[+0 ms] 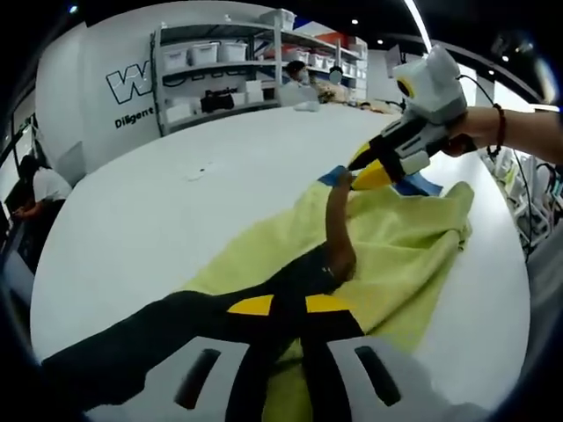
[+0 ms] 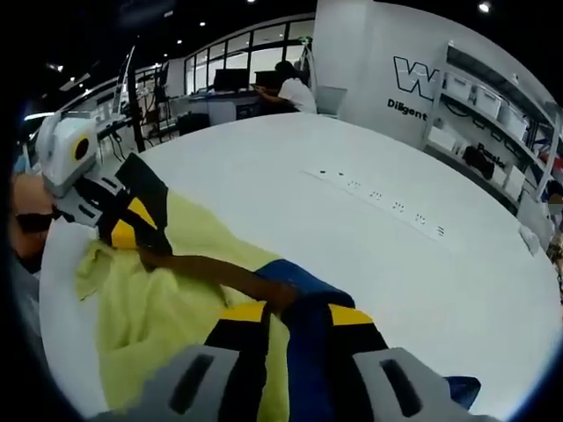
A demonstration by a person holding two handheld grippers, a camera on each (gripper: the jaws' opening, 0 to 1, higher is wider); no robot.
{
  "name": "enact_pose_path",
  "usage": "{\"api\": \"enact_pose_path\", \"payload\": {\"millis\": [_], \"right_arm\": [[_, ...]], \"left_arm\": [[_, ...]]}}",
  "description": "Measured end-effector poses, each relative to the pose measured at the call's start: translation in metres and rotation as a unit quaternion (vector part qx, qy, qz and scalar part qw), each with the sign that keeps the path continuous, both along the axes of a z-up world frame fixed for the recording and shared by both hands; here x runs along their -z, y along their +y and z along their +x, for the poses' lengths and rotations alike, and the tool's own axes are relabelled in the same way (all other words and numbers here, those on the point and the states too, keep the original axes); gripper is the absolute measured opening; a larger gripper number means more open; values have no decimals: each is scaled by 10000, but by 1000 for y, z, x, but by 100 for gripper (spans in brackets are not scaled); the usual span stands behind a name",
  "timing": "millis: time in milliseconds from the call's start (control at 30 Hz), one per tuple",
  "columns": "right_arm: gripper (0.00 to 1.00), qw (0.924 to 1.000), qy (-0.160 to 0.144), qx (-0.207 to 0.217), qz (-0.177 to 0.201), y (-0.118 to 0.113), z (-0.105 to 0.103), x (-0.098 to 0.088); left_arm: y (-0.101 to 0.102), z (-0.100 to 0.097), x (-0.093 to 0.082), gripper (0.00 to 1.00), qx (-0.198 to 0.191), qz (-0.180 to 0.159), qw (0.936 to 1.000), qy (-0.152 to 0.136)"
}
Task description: Fold the garment on the visible template until the final outline fits inside the template.
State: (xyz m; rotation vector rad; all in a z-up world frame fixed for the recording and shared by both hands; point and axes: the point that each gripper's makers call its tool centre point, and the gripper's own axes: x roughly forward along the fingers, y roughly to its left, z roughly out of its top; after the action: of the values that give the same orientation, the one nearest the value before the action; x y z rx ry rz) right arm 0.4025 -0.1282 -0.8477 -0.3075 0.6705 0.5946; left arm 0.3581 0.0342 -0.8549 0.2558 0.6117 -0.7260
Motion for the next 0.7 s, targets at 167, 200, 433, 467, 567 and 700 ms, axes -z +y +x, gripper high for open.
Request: {"api": "enact_pose_path", "payload": {"millis": [167,200,433,467,567,700], "right_arm": [[0,9999,-132,-43,-13,2,3,-5],[0,9999,-142,-63,-3,3,3,-6],[0,9997,-244,-66,46,4,6,-14],[0,9996,-258,-52,66,5,7,-16],[0,9993,-348,-1,160,9,12,-23],[0,9990,-437,40,118,13,19,-29]], "left_arm": [[0,1,-3,2,30,4,10000,7],[0,1,-5,2,30,-10,10000,1],[1,8,-21,2,46,0,9998,-172],[2,10,-24,2,25,-21,9998,-204],[8,24,-32,2,-157,-20,9995,-272],[13,41,-38,2,-342,-53,9991,-264]]}}
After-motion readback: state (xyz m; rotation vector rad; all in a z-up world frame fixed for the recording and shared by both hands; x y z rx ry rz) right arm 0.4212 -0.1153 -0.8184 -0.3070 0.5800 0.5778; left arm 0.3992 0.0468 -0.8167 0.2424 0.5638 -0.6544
